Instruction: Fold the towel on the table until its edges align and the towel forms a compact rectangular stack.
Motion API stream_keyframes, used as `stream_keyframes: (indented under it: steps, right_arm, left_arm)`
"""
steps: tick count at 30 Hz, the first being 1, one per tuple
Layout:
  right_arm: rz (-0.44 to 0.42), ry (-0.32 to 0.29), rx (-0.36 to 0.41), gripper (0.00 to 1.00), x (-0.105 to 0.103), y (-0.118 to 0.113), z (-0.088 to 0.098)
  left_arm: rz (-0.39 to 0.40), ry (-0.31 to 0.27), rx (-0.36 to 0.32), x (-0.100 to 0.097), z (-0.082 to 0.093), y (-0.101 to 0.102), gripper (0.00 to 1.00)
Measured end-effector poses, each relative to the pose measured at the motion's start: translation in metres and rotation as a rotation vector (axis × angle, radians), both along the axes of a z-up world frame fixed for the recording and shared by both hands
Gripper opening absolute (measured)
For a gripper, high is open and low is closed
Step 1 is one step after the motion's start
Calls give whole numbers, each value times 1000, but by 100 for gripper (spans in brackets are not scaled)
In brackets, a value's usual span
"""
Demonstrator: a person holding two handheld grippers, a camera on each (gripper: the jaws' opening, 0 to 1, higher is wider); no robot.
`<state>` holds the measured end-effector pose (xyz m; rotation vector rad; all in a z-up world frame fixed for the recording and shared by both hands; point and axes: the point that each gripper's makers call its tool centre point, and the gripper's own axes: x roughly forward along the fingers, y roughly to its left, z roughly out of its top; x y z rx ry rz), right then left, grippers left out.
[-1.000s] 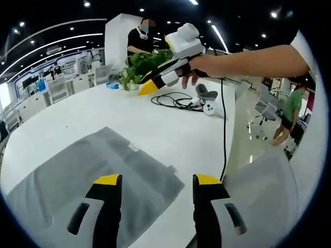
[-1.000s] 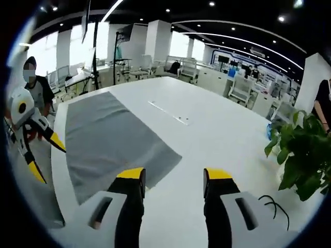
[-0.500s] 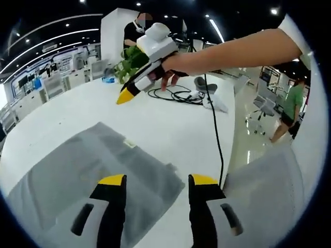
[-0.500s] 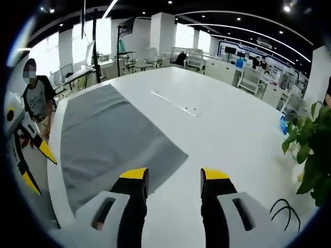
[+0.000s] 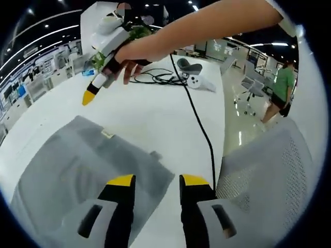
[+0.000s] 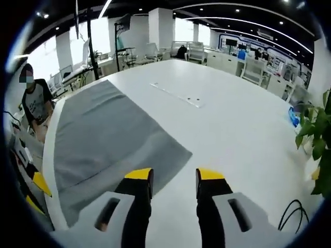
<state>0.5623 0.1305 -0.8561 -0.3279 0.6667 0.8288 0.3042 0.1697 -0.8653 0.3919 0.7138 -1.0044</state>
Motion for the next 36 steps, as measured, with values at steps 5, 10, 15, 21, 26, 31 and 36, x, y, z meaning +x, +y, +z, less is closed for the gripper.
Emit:
stream_keyframes:
  steps: [5,10,15,21,26,31,36]
  right_arm:
    - [18,15,-26,30,2,10,-13]
    - [19,31,-34,28,8,15,-29]
    - [25,32,-63,28,21,18,-44]
    - [33,30,-79,29,35,26,-56]
    - [13,32,-74,28,45,29,-59]
    - [22,38,-70,25,49,35,-63]
    - [12,83,-47,12,42,36,-64]
  left_arm:
    - [-25,31,8,3,-16,-9,32]
    - [-32,55,13,6,-28,-14,30]
    - [-49,82,22,2,-37,-18,29]
    - [-69,98,48,-5,-47,-18,28]
    - [-65,103,63,-4,-51,-18,27]
    - [-75,83,89,-1,-53,-16,23]
    - [-87,65,105,3,-52,-18,19]
